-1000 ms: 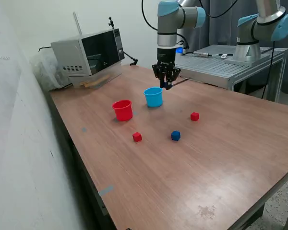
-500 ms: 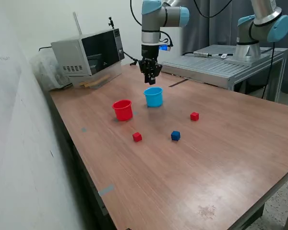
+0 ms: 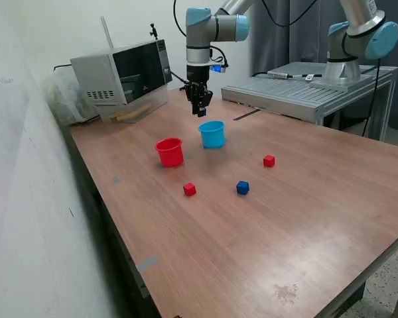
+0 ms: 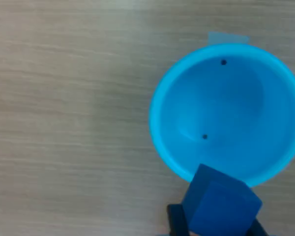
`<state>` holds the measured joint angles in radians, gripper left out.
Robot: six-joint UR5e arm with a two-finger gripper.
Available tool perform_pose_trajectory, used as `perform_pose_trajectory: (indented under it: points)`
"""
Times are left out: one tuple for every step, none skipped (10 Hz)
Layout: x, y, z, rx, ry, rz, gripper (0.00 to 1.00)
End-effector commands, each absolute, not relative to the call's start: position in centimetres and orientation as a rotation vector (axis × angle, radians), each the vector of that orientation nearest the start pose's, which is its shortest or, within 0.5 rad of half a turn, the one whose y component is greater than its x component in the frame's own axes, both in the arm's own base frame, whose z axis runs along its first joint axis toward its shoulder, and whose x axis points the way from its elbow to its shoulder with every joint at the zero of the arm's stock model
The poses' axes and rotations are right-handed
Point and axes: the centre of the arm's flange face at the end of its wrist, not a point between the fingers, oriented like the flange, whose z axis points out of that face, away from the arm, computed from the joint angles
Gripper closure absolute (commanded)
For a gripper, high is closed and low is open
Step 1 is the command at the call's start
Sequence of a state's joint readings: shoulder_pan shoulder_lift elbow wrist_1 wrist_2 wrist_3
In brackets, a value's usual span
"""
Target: Place red objects in the red bin, and blue objects in the blue bin.
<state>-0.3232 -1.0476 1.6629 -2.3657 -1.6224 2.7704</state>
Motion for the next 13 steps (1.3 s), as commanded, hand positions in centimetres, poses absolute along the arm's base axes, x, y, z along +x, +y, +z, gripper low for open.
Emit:
perform_pose_trajectory:
  points:
    - [-65.1, 10.2, 21.9, -2.25, 2.214, 0.276, 1.0]
    - [-64.9, 10.1, 21.6, -2.248, 2.213, 0.267, 1.0]
    - [-64.6, 10.0, 21.4, -2.247, 2.211, 0.258, 1.0]
    - [-64.3, 9.7, 21.1, -2.249, 2.206, 0.245, 1.0]
    - [-64.1, 9.4, 20.9, -2.252, 2.201, 0.236, 1.0]
    - [-64.0, 8.9, 20.8, -2.258, 2.193, 0.229, 1.0]
    - [-63.8, 8.8, 20.6, -2.258, 2.193, 0.221, 1.0]
    - [-63.8, 8.5, 20.5, -2.263, 2.185, 0.22, 1.0]
    - [-63.8, 8.4, 20.6, -2.266, 2.184, 0.222, 1.0]
    - [-63.8, 8.1, 20.7, -2.269, 2.181, 0.222, 1.0]
    - [-63.9, 7.4, 20.6, -2.281, 2.169, 0.222, 1.0]
    - [-64.0, 7.4, 20.8, -2.282, 2.17, 0.227, 1.0]
    - [-64.1, 7.5, 20.9, -2.283, 2.17, 0.231, 1.0]
